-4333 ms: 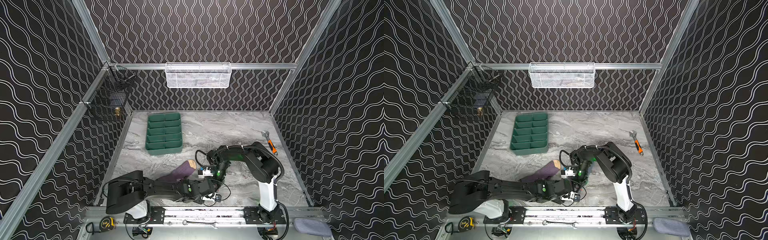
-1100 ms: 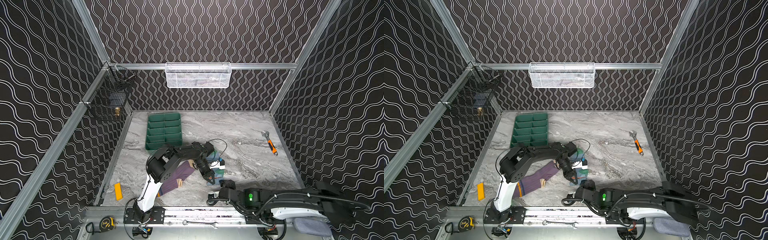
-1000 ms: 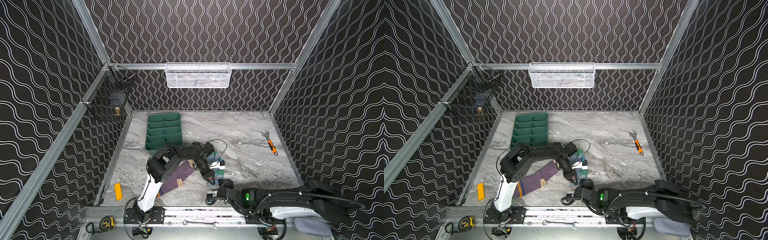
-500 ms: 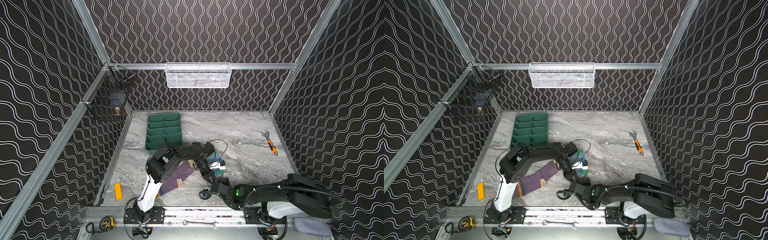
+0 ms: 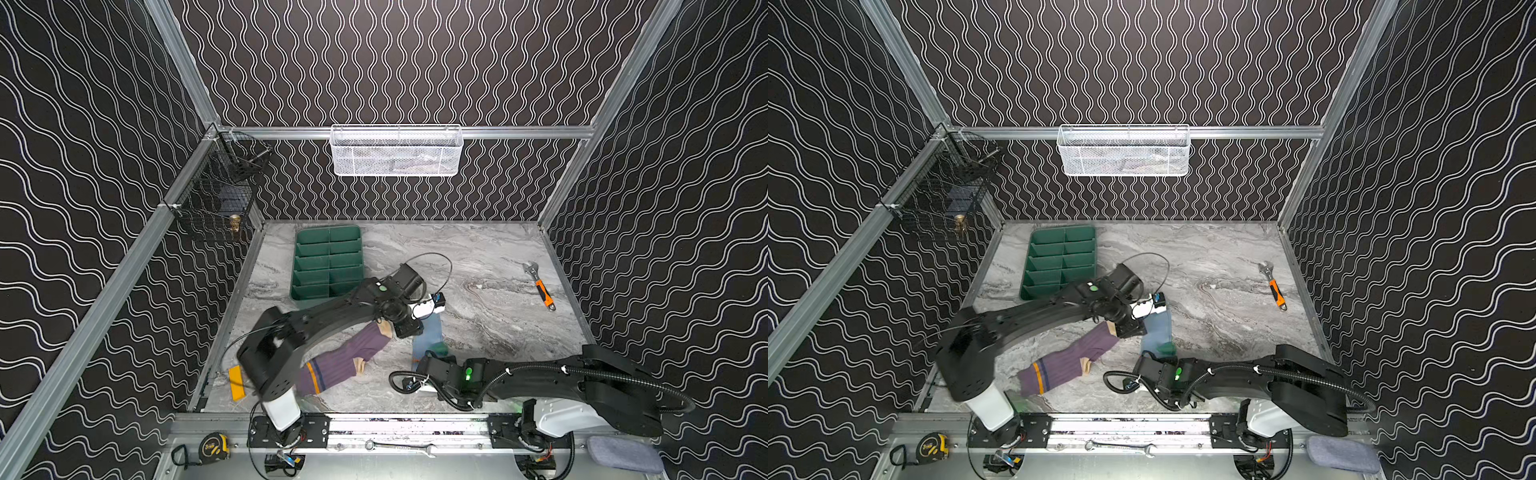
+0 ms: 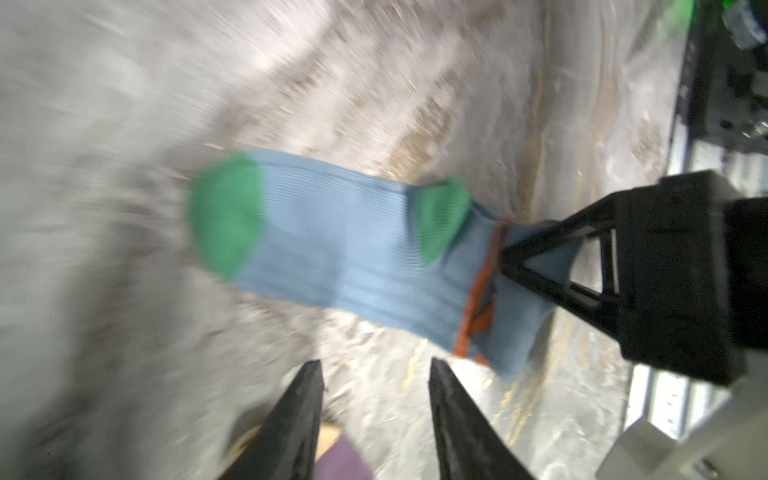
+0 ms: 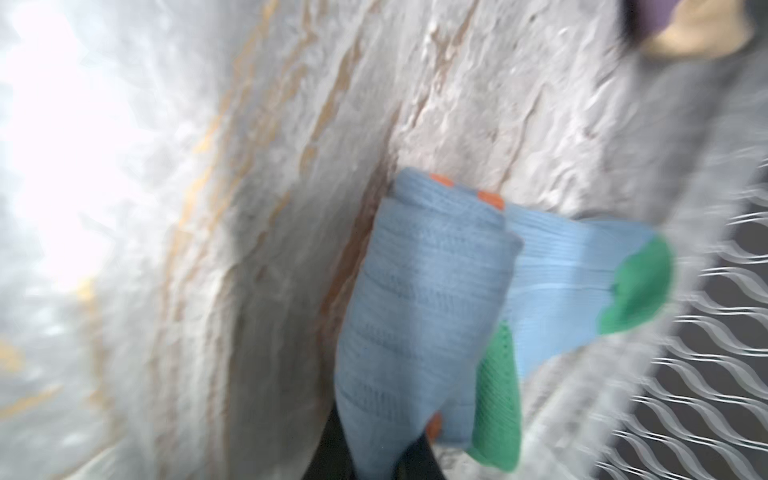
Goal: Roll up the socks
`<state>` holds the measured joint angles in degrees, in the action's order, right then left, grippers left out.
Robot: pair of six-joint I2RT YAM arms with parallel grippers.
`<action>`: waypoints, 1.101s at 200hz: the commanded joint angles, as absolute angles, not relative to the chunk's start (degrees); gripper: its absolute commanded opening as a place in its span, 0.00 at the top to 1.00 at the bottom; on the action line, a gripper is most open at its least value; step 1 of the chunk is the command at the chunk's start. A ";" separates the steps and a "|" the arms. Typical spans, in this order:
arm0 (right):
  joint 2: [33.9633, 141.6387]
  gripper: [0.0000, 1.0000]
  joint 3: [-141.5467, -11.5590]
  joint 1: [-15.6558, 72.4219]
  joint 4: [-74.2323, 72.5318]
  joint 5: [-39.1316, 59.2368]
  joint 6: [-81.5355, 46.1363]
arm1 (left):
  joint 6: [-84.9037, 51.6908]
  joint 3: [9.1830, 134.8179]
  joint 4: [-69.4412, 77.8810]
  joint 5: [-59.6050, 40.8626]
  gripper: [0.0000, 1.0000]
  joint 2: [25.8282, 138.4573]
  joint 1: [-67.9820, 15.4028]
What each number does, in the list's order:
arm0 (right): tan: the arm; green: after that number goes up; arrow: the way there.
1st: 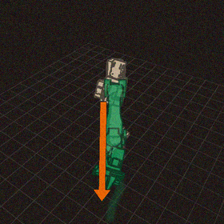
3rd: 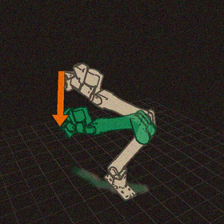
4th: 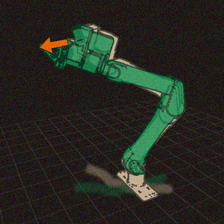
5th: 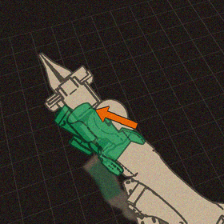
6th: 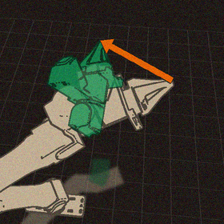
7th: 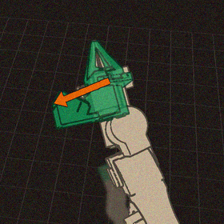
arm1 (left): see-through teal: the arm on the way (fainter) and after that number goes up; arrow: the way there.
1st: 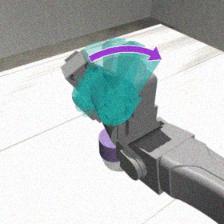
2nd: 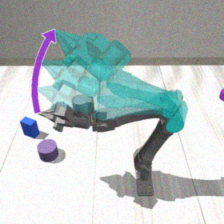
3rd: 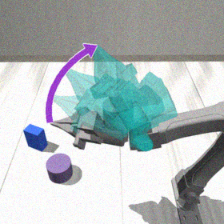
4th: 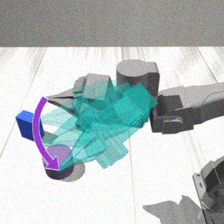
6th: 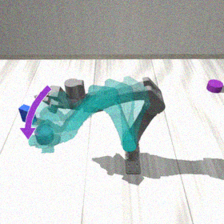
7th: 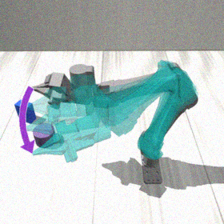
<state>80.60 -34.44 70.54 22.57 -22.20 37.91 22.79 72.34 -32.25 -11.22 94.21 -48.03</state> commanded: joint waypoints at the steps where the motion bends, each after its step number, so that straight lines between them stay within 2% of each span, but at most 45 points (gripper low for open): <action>1: 81.42 1.00 -37.08 68.42 35.81 -9.84 35.10 | 24.74 69.06 -22.06 2.04 0.53 85.48 -47.86; 11: 82.11 1.00 -39.21 66.65 37.71 -7.07 34.81 | 25.99 66.73 -18.28 7.21 0.52 79.54 -47.81; 22: 83.59 1.00 -41.56 64.49 39.92 -4.73 34.46 | 27.73 64.36 -15.44 11.27 0.46 72.82 -47.74; 27: 84.54 1.00 -42.91 63.49 40.93 -3.89 34.60 | 28.48 63.42 -14.42 11.85 0.41 69.78 -47.73; 35: 86.40 1.00 -44.76 62.32 42.49 -3.08 34.55 | 29.52 62.26 -14.05 11.30 0.22 65.46 -47.71; 42: 88.10 1.00 -46.67 61.43 43.76 -2.20 34.45 | 30.80 62.22 -16.02 8.83 0.18 62.04 -47.67; 77: 95.02 1.00 -54.83 55.33 47.93 7.68 34.43 | 37.08 63.88 -32.50 -8.01 0.19 50.47 -47.70; 114: 100.54 1.00 -61.62 49.57 51.53 14.85 36.74 | 42.97 64.27 -40.36 -14.91 0.21 50.18 -47.72; 153: 101.86 1.00 -60.97 42.76 47.26 19.25 38.42 | 45.66 59.18 -37.22 -8.07 0.20 54.48 -54.30; 180: 103.45 1.00 -59.95 39.82 45.58 21.56 39.05 | 45.96 55.47 -33.98 -0.64 0.24 62.52 -60.13; 220: 105.19 1.00 -58.80 38.00 43.11 21.67 38.86 | 46.07 45.01 -12.84 4.65 0.28 72.91 -64.04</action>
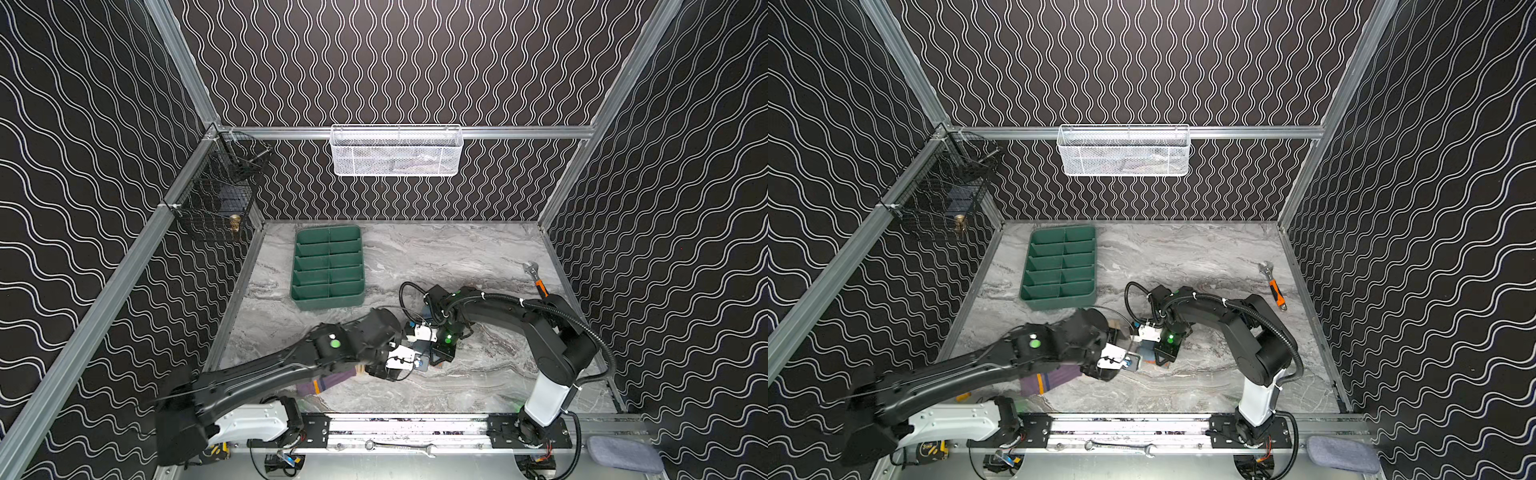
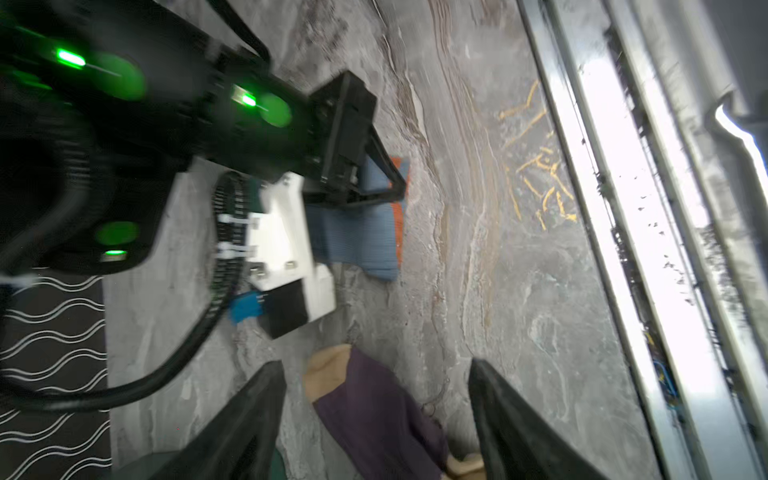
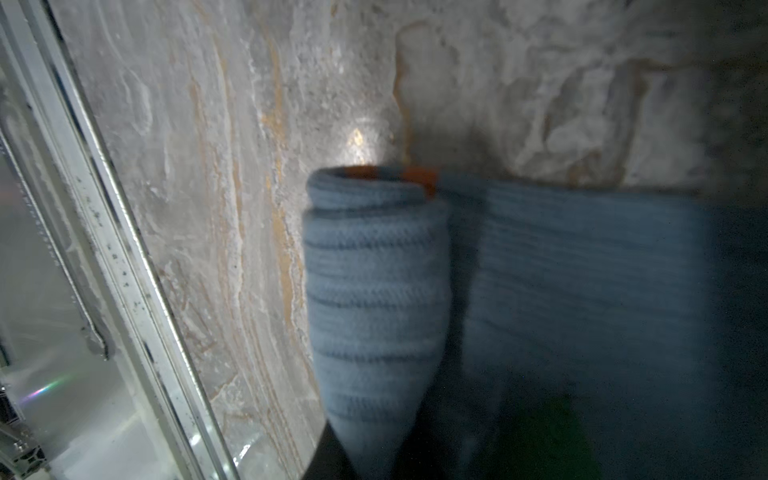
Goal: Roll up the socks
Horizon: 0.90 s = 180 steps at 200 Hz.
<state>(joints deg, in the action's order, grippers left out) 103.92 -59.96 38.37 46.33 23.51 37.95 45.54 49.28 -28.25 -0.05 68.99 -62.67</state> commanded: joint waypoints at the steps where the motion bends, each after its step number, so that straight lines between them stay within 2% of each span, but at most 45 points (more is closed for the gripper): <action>1: 105.20 1.00 -58.76 38.03 43.09 21.73 38.85 | 45.93 44.83 -12.35 4.61 0.28 73.15 -64.06; 40: 105.29 1.00 -58.06 37.18 41.88 22.06 38.90 | 42.44 42.63 -0.46 4.94 0.31 82.43 -64.50; 76: 106.23 1.00 -58.56 36.92 41.47 22.30 38.47 | 40.82 42.86 3.04 6.01 0.36 89.66 -64.60; 126: 107.18 1.00 -59.59 36.91 41.84 23.29 37.97 | 39.99 42.18 5.57 6.80 0.43 93.89 -64.60; 145: 106.76 1.00 -59.25 36.91 41.23 23.42 37.47 | 39.68 43.56 4.51 6.61 0.53 96.01 -64.60; 180: 106.02 1.00 -59.33 36.91 40.54 23.30 37.03 | 37.88 45.84 1.75 7.26 0.92 98.95 -64.60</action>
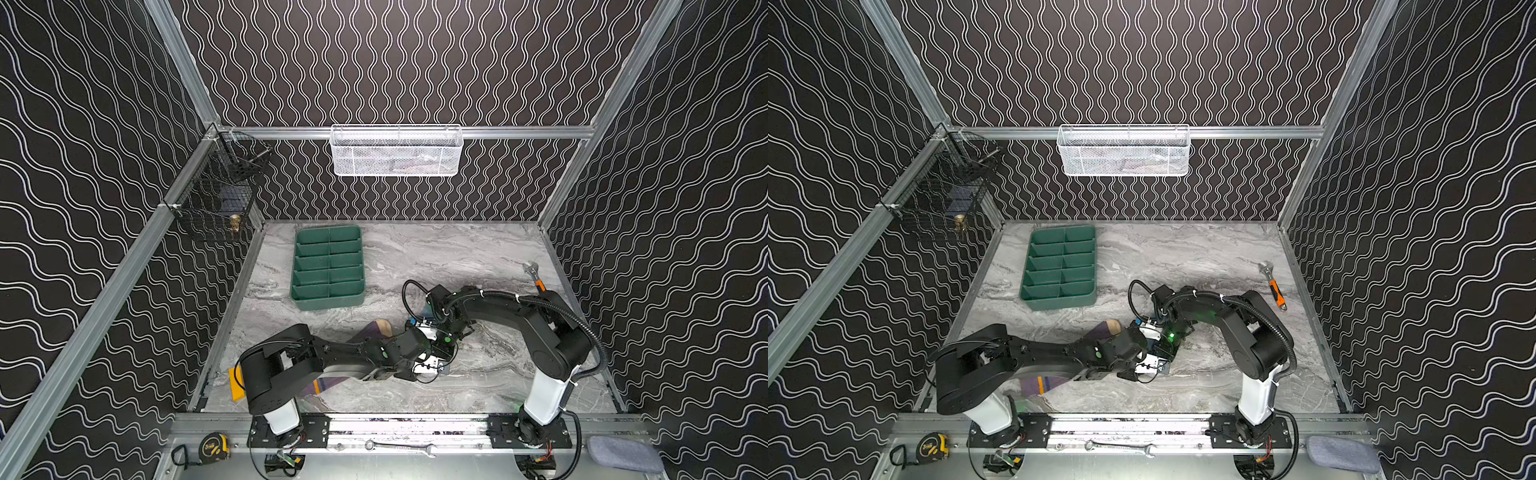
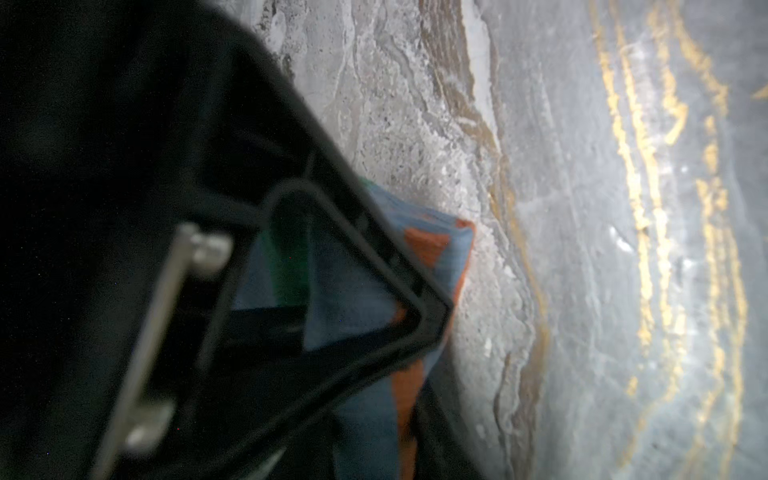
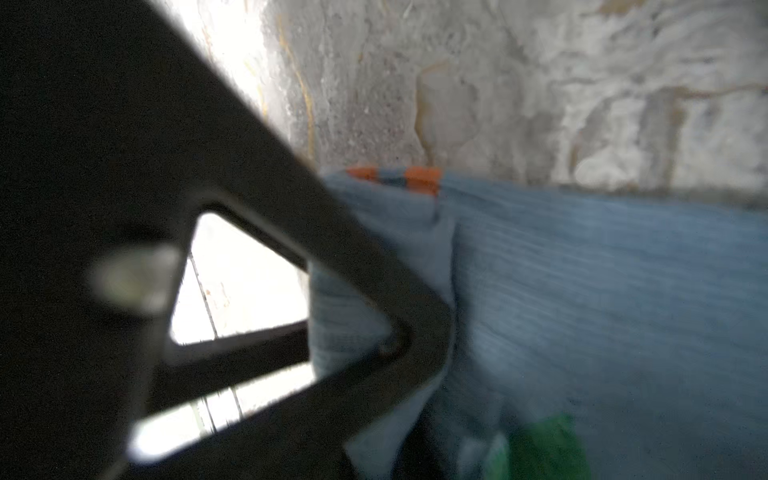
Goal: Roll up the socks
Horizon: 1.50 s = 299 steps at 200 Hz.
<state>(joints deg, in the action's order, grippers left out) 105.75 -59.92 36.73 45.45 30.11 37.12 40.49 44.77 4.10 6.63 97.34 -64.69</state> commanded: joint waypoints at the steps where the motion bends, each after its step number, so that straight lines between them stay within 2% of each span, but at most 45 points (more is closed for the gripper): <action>1: 105.96 1.00 -59.28 36.91 40.53 23.29 36.97 | 37.84 45.86 1.67 7.32 0.93 98.96 -64.60; 10: 105.50 1.00 -59.02 36.92 40.11 23.04 36.92 | 37.35 46.05 0.68 7.46 1.00 98.77 -64.59; 50: 96.51 0.70 -52.85 36.56 31.04 17.26 35.54 | 31.20 49.53 -8.79 8.06 1.00 96.80 -64.60; 70: 89.67 0.60 -49.81 36.48 27.25 14.66 35.21 | 27.18 51.95 -14.36 8.23 1.00 97.44 -64.67; 121: 74.63 0.55 -43.72 33.59 21.45 4.33 34.82 | 23.41 55.27 -21.52 7.34 1.00 98.26 -64.61; 150: 61.10 0.45 -39.73 28.64 7.97 -4.13 30.58 | 23.08 60.16 -30.09 2.32 1.00 100.38 -64.21; 155: 58.97 0.42 -39.75 27.81 6.15 -4.33 29.01 | 22.92 61.04 -31.44 0.99 1.00 101.04 -63.93; 160: 56.85 0.34 -40.03 27.09 4.83 -4.63 26.80 | 22.86 61.99 -33.05 -0.89 1.00 101.66 -63.38; 188: 45.21 0.27 -39.41 25.75 -1.80 -3.69 16.95 | 21.40 64.14 -35.59 -10.80 1.00 104.42 -59.62; 201: 39.83 0.08 -37.80 25.75 -5.66 -4.88 14.39 | 21.86 63.89 -35.55 -15.05 1.00 105.21 -58.19; 208: 37.32 0.04 -37.09 25.75 -7.52 -4.41 14.48 | 22.46 63.81 -35.56 -16.71 1.00 105.83 -57.57; 218: 34.58 0.04 -37.16 25.75 -7.24 -2.91 16.71 | 23.74 64.44 -36.77 -19.42 1.00 107.05 -56.61; 234: 32.56 0.11 -39.06 25.71 -2.07 3.01 21.06 | 24.46 66.80 -39.02 -21.89 1.00 110.26 -54.32; 248: 34.28 0.19 -42.02 25.75 7.37 9.19 25.83 | 24.59 68.71 -40.08 -23.94 1.00 113.03 -52.00; 264: 38.46 0.25 -44.75 26.34 17.47 11.76 29.76 | 24.99 70.82 -41.29 -24.98 1.00 116.13 -50.37; 284: 41.71 0.31 -44.65 31.83 24.73 7.11 33.46 | 25.46 72.62 -41.67 -24.59 1.00 118.71 -49.25; 299: 40.98 0.29 -41.96 42.19 26.25 -2.54 37.32 | 25.61 73.02 -41.19 -24.68 1.00 119.76 -48.70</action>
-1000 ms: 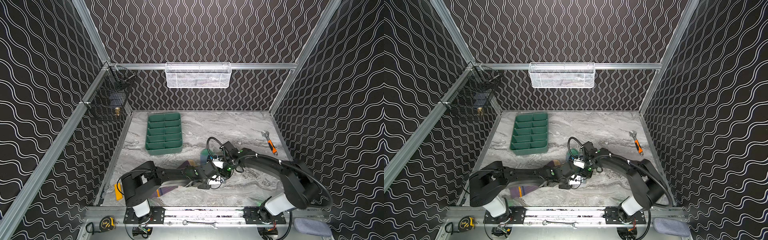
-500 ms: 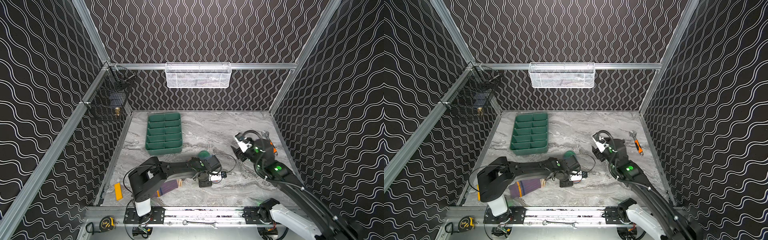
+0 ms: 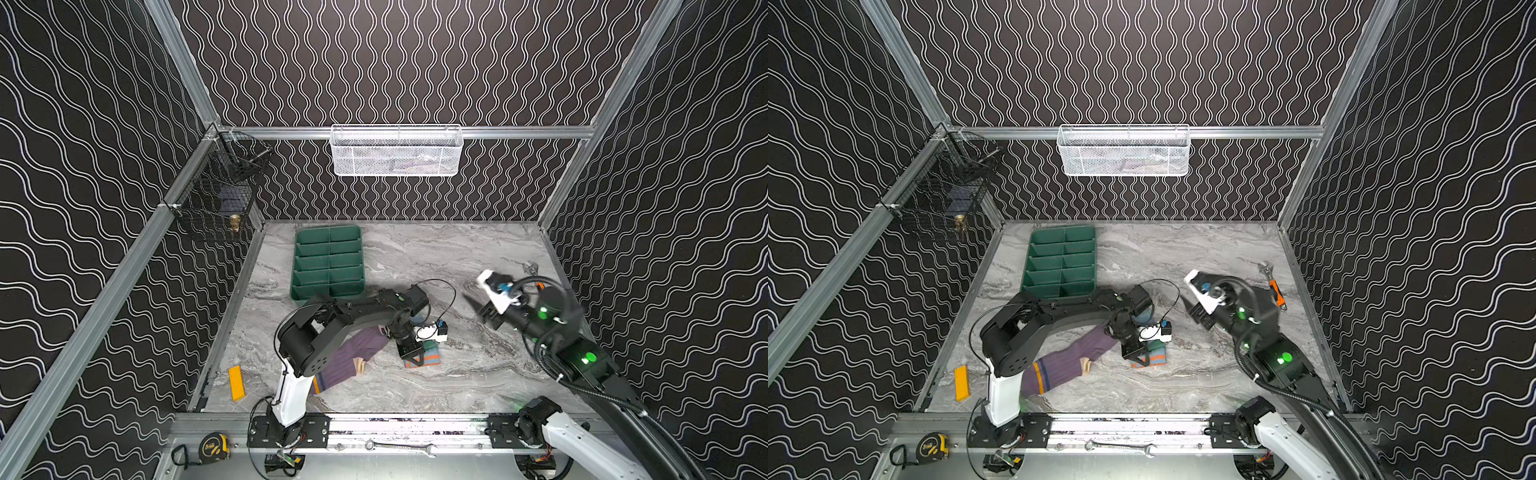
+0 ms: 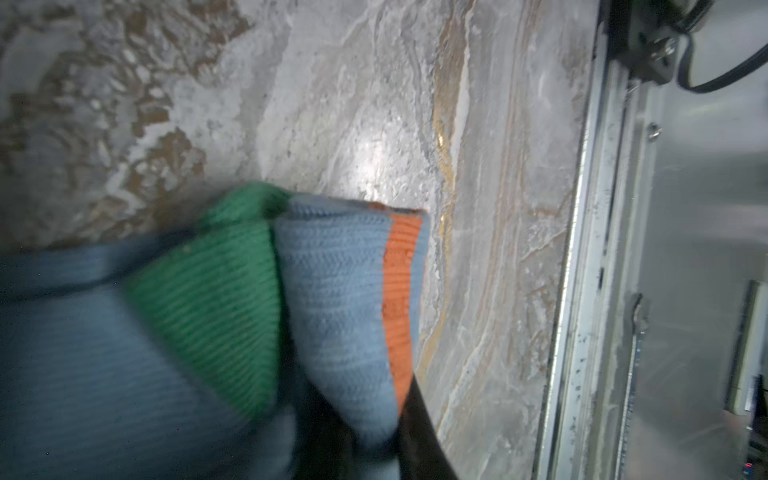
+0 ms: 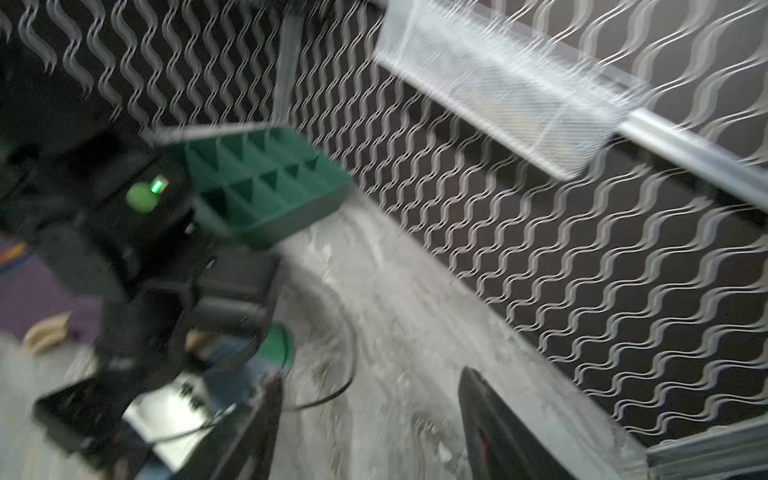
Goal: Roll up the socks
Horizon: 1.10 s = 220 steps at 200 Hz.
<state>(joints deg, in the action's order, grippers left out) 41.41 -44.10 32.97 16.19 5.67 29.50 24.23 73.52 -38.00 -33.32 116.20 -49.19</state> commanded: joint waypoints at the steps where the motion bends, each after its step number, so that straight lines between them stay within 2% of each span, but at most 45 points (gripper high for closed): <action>1: 40.92 0.29 -41.72 42.89 26.35 -2.85 37.69 | 25.59 73.07 -41.21 -24.64 1.00 119.78 -48.65; 24: 41.12 0.29 -35.34 57.22 27.33 -16.07 45.82 | 25.77 73.27 -40.95 -24.63 1.00 120.81 -48.02; 52: 45.39 0.27 -26.43 66.60 20.75 -24.49 52.67 | 25.66 72.95 -40.39 -24.91 1.00 121.12 -47.54; 90: 57.13 0.26 -20.50 66.28 0.00 -26.50 61.53 | 25.82 72.73 -40.45 -24.96 1.00 121.11 -47.45; 144: 70.35 0.29 -21.66 63.65 -5.76 -20.79 63.11 | 25.83 72.99 -40.43 -25.14 1.00 120.76 -47.44; 177: 76.44 0.53 -23.23 63.37 -4.08 -19.05 61.36 | 25.72 73.13 -40.50 -25.23 1.00 120.16 -47.46; 208: 78.50 0.91 -24.36 63.37 -1.24 -17.96 60.04 | 25.66 73.12 -40.16 -25.53 1.00 119.36 -47.47; 220: 78.53 1.00 -25.06 63.46 1.13 -17.46 59.18 | 25.18 73.19 -39.58 -25.07 1.00 118.78 -47.52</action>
<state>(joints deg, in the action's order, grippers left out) 77.78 -24.12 63.26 -4.12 -21.52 60.82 24.58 74.19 -38.44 -39.57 118.13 -47.24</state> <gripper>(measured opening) 0.080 0.126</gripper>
